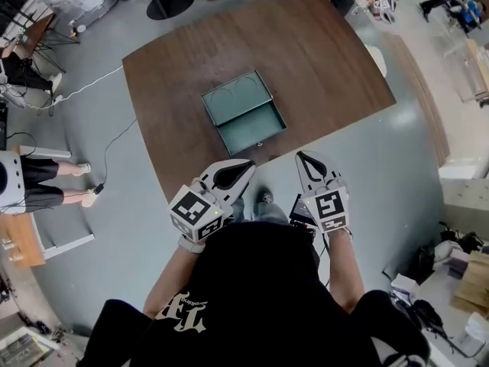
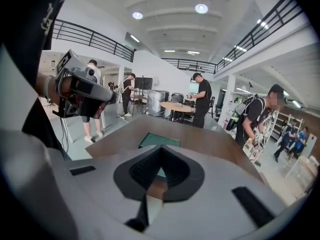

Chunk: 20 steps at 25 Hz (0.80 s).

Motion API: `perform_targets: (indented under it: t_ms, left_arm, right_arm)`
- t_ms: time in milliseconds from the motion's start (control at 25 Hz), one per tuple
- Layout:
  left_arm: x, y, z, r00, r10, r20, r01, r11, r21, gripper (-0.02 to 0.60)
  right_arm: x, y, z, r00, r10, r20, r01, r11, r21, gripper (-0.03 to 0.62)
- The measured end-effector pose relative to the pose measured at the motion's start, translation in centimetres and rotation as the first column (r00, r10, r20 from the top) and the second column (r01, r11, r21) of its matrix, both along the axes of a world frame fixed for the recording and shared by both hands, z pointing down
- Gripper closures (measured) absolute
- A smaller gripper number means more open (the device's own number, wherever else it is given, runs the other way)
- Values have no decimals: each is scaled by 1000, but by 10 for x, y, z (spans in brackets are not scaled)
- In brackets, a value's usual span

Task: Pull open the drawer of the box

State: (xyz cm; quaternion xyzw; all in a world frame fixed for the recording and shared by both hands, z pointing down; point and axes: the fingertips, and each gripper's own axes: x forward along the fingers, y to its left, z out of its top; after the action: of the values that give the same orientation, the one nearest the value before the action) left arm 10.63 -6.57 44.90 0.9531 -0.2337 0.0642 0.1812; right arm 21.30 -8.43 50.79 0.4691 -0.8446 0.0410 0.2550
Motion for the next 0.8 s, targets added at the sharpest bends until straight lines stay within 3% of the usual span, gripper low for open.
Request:
perform_targets:
  t_ms: [400, 600, 800]
  left_arm:
    - [38, 35, 2, 998, -54, 15, 54, 999, -2, 575]
    - [49, 52, 7, 998, -62, 34, 62, 998, -9, 575]
    - [53, 57, 3, 996, -58, 65, 58, 998, -5, 575]
  right_arm:
    - [20, 28, -3, 996, -84, 27, 83, 996, 24, 606]
    - [37, 41, -1, 993, -57, 105, 57, 998, 4, 606]
    - [39, 47, -5, 991, -69, 112, 69, 998, 3, 606]
